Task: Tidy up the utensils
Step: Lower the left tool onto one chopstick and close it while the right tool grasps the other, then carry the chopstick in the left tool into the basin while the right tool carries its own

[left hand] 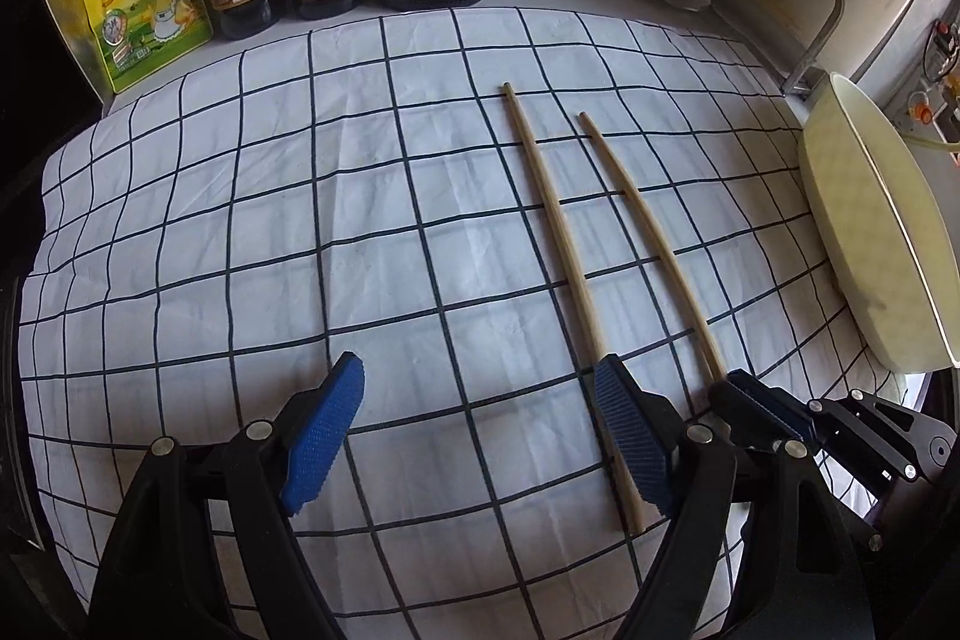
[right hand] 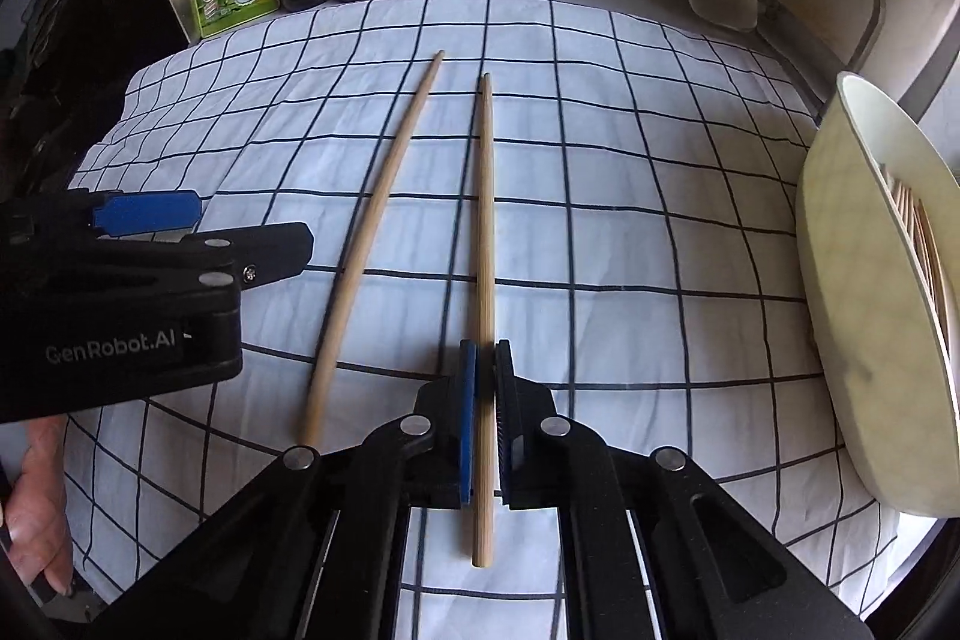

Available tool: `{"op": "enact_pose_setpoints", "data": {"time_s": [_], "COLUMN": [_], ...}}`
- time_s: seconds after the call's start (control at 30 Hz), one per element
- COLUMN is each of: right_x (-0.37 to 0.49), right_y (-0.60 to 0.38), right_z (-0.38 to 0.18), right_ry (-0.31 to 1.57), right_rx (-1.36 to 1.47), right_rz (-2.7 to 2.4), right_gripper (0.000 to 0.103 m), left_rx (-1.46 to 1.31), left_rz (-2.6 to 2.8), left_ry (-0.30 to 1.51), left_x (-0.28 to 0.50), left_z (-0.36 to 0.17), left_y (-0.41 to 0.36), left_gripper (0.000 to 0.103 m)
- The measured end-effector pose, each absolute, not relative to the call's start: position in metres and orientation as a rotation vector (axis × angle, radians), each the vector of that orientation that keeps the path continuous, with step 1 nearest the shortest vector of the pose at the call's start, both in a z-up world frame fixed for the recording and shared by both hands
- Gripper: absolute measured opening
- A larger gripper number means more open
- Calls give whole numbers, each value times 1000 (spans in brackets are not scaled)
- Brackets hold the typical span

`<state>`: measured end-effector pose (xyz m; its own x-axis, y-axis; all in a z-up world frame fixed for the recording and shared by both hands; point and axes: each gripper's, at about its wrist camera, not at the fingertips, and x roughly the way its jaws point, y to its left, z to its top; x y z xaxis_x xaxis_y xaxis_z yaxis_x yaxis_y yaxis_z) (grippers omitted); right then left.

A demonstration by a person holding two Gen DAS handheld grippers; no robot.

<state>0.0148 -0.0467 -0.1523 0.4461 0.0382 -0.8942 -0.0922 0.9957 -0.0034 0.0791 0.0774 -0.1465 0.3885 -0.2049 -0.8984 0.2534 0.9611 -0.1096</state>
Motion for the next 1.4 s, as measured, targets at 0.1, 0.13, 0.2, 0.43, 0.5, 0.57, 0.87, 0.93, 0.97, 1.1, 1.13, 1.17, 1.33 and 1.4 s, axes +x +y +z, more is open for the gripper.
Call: {"op": "enact_pose_setpoints", "data": {"time_s": [0.1, 0.13, 0.2, 0.43, 0.5, 0.57, 0.87, 0.93, 0.97, 1.1, 1.13, 1.17, 1.33, 1.4], "right_x": [13, 13, 12, 8, 7, 8, 11, 11, 11, 9, 9, 10, 9, 8], "right_y": [-60, -64, -71, -85, -88, -91, -84, -81, -79, -65, -63, -62, -71, -76], "right_z": [-152, -152, -152, -150, -150, -151, -153, -153, -153, -153, -153, -153, -151, -147], "right_ry": [1106, 1106, 1107, 1112, 1108, 1112, 1082, 1077, 1077, 1066, 1065, 1068, 1088, 1096], "right_rx": [-43, -36, -27, -14, -12, -6, -66, -89, -95, -164, -178, -178, -100, -45], "right_rz": [55, 47, 32, 15, 8, 6, 23, 37, 56, 100, 100, 102, 111, 116], "right_gripper": [6, 6, 6, 8, 17, 25, 38, 34, 30, 9, 7, 6, 6, 6], "left_rx": [71, 77, 86, 131, 141, 150, 122, 123, 125, 125, 125, 122, 108, 104], "left_rz": [-286, -284, -278, -250, -241, -234, -235, -240, -245, -268, -272, -280, -302, -303], "left_ry": [1123, 1120, 1115, 1121, 1122, 1118, 1096, 1087, 1082, 1075, 1078, 1084, 1121, 1135], "left_x": [83, 84, 88, 92, 92, 92, 93, 91, 89, 84, 84, 83, 82, 80], "left_z": [-149, -149, -151, -160, -162, -163, -165, -164, -163, -158, -157, -157, -156, -154], "left_y": [67, 65, 60, 49, 48, 45, 45, 45, 44, 39, 38, 38, 41, 42], "left_gripper": [78, 78, 78, 79, 79, 80, 80, 71, 67, 33, 18, 10, 7, 7]}}
